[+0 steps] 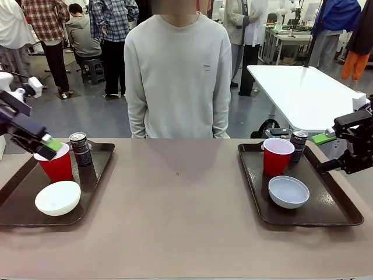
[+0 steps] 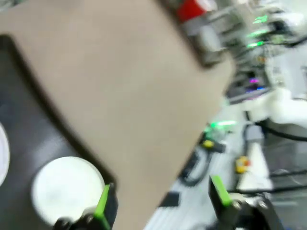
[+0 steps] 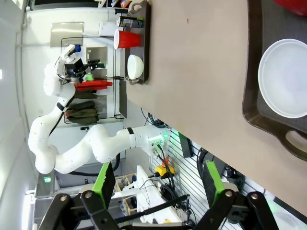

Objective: Prepare tableware on both trays.
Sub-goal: Pick up a Picnic Bowl from the table and place it on a Handle tray.

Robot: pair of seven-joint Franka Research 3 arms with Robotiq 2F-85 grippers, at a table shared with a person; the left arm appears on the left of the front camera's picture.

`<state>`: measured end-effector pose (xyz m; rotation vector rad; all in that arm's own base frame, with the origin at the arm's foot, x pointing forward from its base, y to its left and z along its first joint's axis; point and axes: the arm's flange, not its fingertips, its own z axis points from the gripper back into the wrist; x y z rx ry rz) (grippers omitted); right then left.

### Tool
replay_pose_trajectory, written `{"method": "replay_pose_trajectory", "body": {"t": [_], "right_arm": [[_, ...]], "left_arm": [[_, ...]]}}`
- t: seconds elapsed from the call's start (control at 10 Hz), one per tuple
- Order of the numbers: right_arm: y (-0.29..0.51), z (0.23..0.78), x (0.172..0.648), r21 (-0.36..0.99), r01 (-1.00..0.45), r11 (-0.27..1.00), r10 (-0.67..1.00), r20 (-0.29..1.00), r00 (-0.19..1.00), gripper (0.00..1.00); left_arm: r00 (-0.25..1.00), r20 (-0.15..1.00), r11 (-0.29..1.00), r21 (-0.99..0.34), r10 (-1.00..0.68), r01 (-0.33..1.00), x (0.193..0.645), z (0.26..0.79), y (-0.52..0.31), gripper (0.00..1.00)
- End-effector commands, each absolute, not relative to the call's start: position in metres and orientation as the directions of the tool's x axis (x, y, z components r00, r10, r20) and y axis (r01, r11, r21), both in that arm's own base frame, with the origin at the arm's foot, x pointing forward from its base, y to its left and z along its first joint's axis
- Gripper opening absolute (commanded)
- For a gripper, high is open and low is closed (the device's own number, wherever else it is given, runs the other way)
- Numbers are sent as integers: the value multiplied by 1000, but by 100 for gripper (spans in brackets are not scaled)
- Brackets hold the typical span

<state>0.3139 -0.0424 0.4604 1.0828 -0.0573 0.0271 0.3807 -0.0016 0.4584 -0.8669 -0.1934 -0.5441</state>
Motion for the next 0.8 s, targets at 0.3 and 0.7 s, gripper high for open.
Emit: {"method": "replay_pose_trajectory", "body": {"t": [0.3,0.7], "right_arm": [[-41,460,314,892,-70,447,1,78,997,95],[-41,460,314,892,-70,447,1,78,997,95]], "left_arm": [[938,300,50,-948,-175,313,367,435,70,100],[974,222,259,-939,-43,225,340,454,82,100]]}}
